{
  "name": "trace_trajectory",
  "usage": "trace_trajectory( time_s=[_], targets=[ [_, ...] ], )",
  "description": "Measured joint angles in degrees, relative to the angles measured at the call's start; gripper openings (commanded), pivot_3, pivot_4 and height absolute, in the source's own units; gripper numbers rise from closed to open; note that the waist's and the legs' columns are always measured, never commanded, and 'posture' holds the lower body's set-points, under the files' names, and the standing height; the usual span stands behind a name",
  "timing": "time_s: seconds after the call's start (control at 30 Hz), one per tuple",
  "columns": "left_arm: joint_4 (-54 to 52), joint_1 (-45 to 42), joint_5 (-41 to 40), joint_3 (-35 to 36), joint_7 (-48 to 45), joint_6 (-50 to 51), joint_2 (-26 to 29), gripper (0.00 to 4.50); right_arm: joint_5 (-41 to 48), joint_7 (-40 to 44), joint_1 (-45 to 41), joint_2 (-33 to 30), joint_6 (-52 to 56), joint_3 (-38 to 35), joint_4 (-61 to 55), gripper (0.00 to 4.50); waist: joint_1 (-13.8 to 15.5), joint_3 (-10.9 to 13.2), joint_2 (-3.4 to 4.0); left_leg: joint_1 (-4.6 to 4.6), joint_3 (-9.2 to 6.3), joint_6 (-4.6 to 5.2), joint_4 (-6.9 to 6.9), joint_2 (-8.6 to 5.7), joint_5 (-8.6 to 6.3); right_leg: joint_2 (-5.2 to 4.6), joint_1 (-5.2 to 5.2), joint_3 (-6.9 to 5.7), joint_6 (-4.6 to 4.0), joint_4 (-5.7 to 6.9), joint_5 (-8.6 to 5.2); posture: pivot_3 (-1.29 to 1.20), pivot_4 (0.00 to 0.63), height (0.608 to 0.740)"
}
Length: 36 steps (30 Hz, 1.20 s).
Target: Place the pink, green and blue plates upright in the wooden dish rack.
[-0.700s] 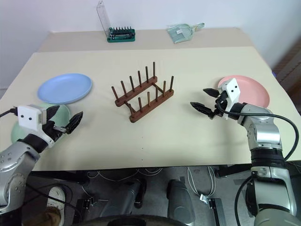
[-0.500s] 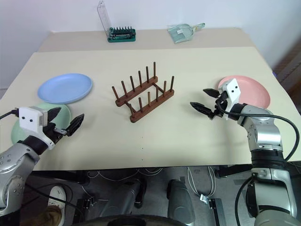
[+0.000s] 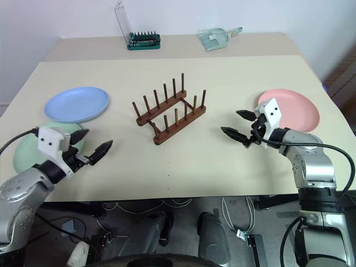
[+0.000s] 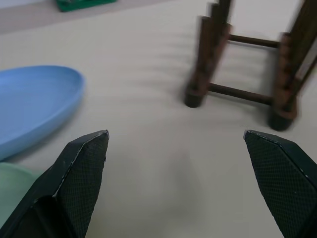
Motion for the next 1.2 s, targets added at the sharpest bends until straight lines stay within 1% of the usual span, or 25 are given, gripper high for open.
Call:
trace_trajectory(
  time_s=[0.13,0.23,0.33,0.47,0.57,0.63,0.73,0.8,0.83,0.87,1.0,1.03,1.07,1.2],
  targets=[
    [0.62,-0.01,0.19,-4.28,-3.75,0.5,2.39,4.5,1.32,-1.53,2.75,0.97,2.0,0.04,-4.73,4.45,-0.06,0.0,0.0,0.0,0.06,0.0,0.0,0.04,-0.01,0.01,-0.02,0.04,0.05,0.0,-0.05,0.0,0.15,0.74],
    [3.43,-3.25,3.45,-9.32,-4.88,-0.32,3.67,4.5,2.0,-3.02,3.85,2.59,2.96,0.32,-7.27,4.45,0.01,-0.02,0.03,0.01,0.1,0.0,0.0,0.07,-0.01,0.01,-0.02,0.04,0.03,0.01,-0.04,0.0,0.15,0.74],
    [7.9,-7.59,6.68,-14.93,-5.31,-1.65,2.9,4.5,2.73,-4.67,6.06,4.25,3.95,0.48,-10.95,4.45,0.1,-0.02,0.03,-0.02,0.12,0.03,0.01,0.06,-0.02,0.0,-0.02,0.05,0.03,-0.05,-0.03,0.0,0.15,0.74],
    [14.88,-13.54,10.31,-22.11,-6.08,-3.83,-0.85,4.5,3.85,-7.09,9.82,5.56,5.45,1.03,-16.07,4.45,0.11,-0.03,0.05,-0.03,0.17,0.08,0.0,0.04,-0.05,-0.02,-0.03,0.06,0.04,-0.07,0.16,0.0,0.15,0.74],
    [19.63,-17.98,12.67,-25.13,-5.76,-5.69,-4.71,4.5,4.64,-8.81,11.35,6.74,6.17,1.49,-18.68,4.45,0.1,-0.05,0.06,-0.01,0.18,0.08,0.03,0.06,-0.04,-0.01,-0.03,0.06,0.18,-0.03,0.11,0.0,0.15,0.74],
    [21.92,-19.54,14.28,-26.35,-5.22,-7.37,-6.58,4.5,4.67,-9.77,11.83,7.08,6.34,1.83,-19.93,4.45,0.07,-0.07,0.06,0.04,0.19,0.08,0.05,0.06,-0.04,-0.01,0.02,0.06,0.23,-0.03,0.08,0.0,0.15,0.74],
    [26.09,-22.16,16.66,-27.53,-2.47,-9.54,-10.95,4.5,4.7,-10.58,12.19,7.95,6.55,2.59,-20.85,4.45,0.18,-0.11,0.06,0.1,0.2,0.08,0.06,0.06,-0.04,-0.02,0.09,0.06,0.26,-0.03,0.08,0.0,0.15,0.74],
    [27.55,-22.8,17.11,-27.6,-2.09,-10.59,-12.38,4.5,4.64,-11.01,12.2,8.5,6.55,3.03,-21.02,4.45,0.12,-0.11,0.07,0.11,0.22,0.08,0.06,0.06,-0.04,-0.02,0.1,0.06,0.27,-0.03,0.08,0.0,0.15,0.74],
    [28.24,-23.05,17.24,-27.69,-2.08,-10.95,-13.07,3.99,4.63,-11.05,12.17,8.54,6.55,3.25,-21.02,4.5,0.14,-0.12,0.08,0.12,0.22,0.08,0.06,0.06,-0.04,-0.02,0.1,0.06,0.27,-0.03,0.08,0.0,0.15,0.74],
    [28.96,-23.4,17.51,-27.55,-1.96,-11.3,-13.79,3.71,4.62,-11.05,12.1,8.59,6.52,3.71,-21.02,4.5,0.19,-0.13,0.07,0.13,0.22,0.09,0.06,0.06,-0.04,-0.01,0.11,0.06,0.27,-0.03,0.08,0.0,0.15,0.74],
    [30.3,-23.82,17.65,-27.53,-2.18,-12.42,-15.18,1.76,4.51,-11.08,11.89,9.19,6.37,5.06,-21.01,4.5,0.2,-0.13,0.07,0.13,0.23,0.1,0.07,0.05,-0.04,-0.03,0.12,0.06,0.28,-0.04,0.09,0.0,0.15,0.74],
    [30.67,-23.87,17.65,-27.53,-2.28,-12.87,-15.37,1.21,4.48,-11.08,11.74,9.22,6.21,5.3,-21.01,4.5,0.2,-0.14,0.07,0.13,0.23,0.1,0.07,0.04,-0.04,-0.02,0.13,0.06,0.28,-0.04,0.09,0.0,0.15,0.74],
    [30.7,-23.96,17.89,-27.65,-2.44,-13.37,-15.6,0.8,4.46,-11.08,11.6,9.24,5.99,5.5,-21.01,4.5,0.18,-0.14,0.07,0.13,0.24,0.1,0.07,0.04,-0.04,-0.02,0.13,0.06,0.28,-0.04,0.09,0.0,0.15,0.74],
    [31.61,-23.98,18.43,-27.63,-2.88,-14.57,-15.49,0.78,4.43,-10.97,11.58,9.23,5.38,6.06,-21.0,4.5,0.13,-0.16,0.09,0.19,0.24,0.1,0.06,0.06,-0.04,-0.01,0.16,0.06,0.29,-0.02,0.09,0.0,0.15,0.74]
  ],
)
